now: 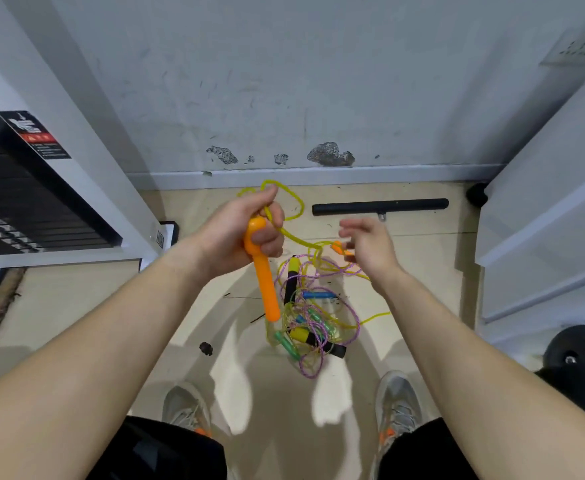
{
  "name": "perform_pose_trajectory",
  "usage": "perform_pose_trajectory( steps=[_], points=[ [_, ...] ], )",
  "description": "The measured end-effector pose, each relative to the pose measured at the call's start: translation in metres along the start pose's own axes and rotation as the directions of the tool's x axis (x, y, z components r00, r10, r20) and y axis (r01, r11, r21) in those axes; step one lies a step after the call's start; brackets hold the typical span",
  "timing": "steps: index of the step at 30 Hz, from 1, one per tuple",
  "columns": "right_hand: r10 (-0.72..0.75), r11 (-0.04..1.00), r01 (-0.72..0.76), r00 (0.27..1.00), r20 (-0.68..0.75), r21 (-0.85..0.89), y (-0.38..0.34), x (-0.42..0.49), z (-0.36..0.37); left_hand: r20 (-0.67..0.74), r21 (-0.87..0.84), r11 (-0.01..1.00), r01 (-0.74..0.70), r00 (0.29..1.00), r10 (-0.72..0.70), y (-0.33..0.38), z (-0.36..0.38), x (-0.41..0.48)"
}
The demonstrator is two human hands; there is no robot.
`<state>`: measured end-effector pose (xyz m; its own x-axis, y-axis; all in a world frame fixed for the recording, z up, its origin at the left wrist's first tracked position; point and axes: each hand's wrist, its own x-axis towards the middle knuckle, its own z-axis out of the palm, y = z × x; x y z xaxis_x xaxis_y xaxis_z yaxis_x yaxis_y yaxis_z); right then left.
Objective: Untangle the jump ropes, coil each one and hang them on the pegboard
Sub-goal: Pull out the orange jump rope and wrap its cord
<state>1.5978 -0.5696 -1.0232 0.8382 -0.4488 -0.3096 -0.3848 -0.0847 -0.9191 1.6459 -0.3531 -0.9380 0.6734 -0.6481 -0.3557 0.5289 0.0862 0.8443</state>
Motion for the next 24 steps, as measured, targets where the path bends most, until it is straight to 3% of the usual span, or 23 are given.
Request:
perform_pose_trajectory(
  steps=[2, 4, 8, 12, 14, 16, 18, 20, 24],
  points=[
    [0.024, 0.914, 0.029, 0.992, 0.125, -0.406, 0.037, 0.011, 0.004, 0.085, -0.066, 0.997, 0.028, 0.996, -0.022, 0.011, 0.001, -0.005],
    [0.107, 0.792, 0.027, 0.977, 0.182, -0.609, 0.061, 0.013, 0.012, 0.150, -0.085, 0.996, 0.041, 0.988, -0.028, 0.017, 0.002, -0.009],
    [0.064, 0.817, -0.009, 0.995, 0.076, -0.577, 0.083, 0.018, 0.032, 0.290, -0.116, 0.989, 0.095, 0.955, -0.058, 0.023, 0.001, -0.012],
    [0.082, 0.745, -0.023, 0.995, 0.058, -0.667, 0.089, 0.036, 0.045, 0.438, -0.118, 0.983, 0.141, 0.896, -0.076, 0.027, -0.006, -0.014],
    [0.147, 0.761, -0.063, 0.986, 0.077, -0.646, 0.087, 0.041, 0.046, 0.343, -0.095, 0.990, 0.109, 0.937, -0.070, 0.027, -0.007, -0.012],
    [0.193, 0.793, -0.092, 0.975, 0.105, -0.602, 0.087, 0.044, 0.047, 0.069, 0.000, 0.999, 0.038, 0.997, -0.038, 0.021, -0.011, -0.004],
    [0.218, 0.831, -0.117, 0.968, 0.125, -0.543, 0.080, 0.040, 0.044, -0.184, 0.265, 0.964, 0.002, 0.982, 0.049, 0.007, -0.022, 0.008],
    [0.214, 0.870, -0.116, 0.964, 0.156, -0.480, 0.064, 0.032, 0.042, -0.278, 0.533, 0.844, 0.069, 0.956, 0.098, -0.011, -0.035, 0.020],
    [0.182, 0.977, -0.153, 0.959, 0.216, -0.147, 0.017, 0.024, 0.035, -0.315, 0.757, 0.632, 0.165, 0.940, 0.131, -0.051, -0.041, 0.032]
  ],
)
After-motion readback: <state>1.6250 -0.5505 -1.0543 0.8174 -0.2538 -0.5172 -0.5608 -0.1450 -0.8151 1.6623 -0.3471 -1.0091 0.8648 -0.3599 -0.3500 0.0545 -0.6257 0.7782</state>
